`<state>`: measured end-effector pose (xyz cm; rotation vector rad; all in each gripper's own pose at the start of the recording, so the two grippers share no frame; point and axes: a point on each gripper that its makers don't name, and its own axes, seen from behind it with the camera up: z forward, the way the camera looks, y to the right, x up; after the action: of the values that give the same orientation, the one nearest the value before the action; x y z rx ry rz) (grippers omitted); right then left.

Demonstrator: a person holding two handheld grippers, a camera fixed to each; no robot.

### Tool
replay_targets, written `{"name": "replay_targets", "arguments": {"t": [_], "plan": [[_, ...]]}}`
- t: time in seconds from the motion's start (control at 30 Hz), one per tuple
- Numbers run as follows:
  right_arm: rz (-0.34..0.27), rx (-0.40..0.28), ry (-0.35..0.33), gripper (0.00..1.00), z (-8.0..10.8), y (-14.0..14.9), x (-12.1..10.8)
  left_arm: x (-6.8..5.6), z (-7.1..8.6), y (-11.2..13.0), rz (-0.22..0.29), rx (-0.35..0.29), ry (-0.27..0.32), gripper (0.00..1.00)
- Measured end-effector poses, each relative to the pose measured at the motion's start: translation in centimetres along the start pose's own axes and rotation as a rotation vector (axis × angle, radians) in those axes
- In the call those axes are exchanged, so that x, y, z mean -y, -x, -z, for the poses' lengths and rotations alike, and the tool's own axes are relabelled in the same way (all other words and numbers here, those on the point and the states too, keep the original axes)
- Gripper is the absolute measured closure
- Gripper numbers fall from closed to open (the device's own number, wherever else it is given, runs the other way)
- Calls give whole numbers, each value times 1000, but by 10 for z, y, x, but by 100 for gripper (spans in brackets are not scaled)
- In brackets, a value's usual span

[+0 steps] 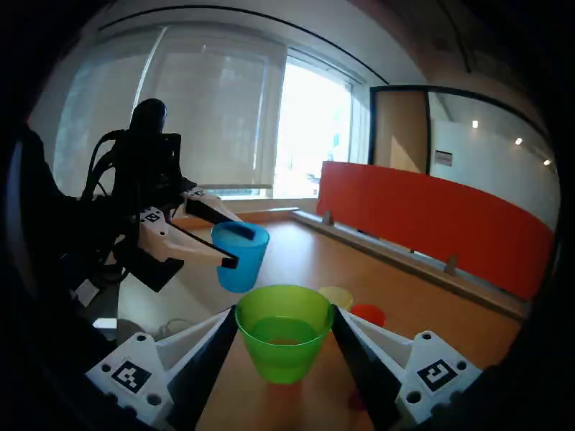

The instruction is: Pour water

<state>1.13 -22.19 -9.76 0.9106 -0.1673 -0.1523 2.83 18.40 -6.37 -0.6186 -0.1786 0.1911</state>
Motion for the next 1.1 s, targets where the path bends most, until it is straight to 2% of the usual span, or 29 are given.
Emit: {"name": "replay_targets", "arguments": {"t": [0.2,0.4,0.57,0.8,1.1], "plan": [[7,49,-4,6,9,16,2,-5,4,21,12,36,10,14],[-13,84,-16,7,15,30,4,-8,5,39,18,75,15,14],[-25,109,-27,6,20,40,6,-19,5,55,23,104,39,14],[-27,164,-46,6,26,60,10,-27,2,72,13,136,52,14],[-39,219,-74,6,29,80,15,-33,-4,97,34,185,67,14]]}}
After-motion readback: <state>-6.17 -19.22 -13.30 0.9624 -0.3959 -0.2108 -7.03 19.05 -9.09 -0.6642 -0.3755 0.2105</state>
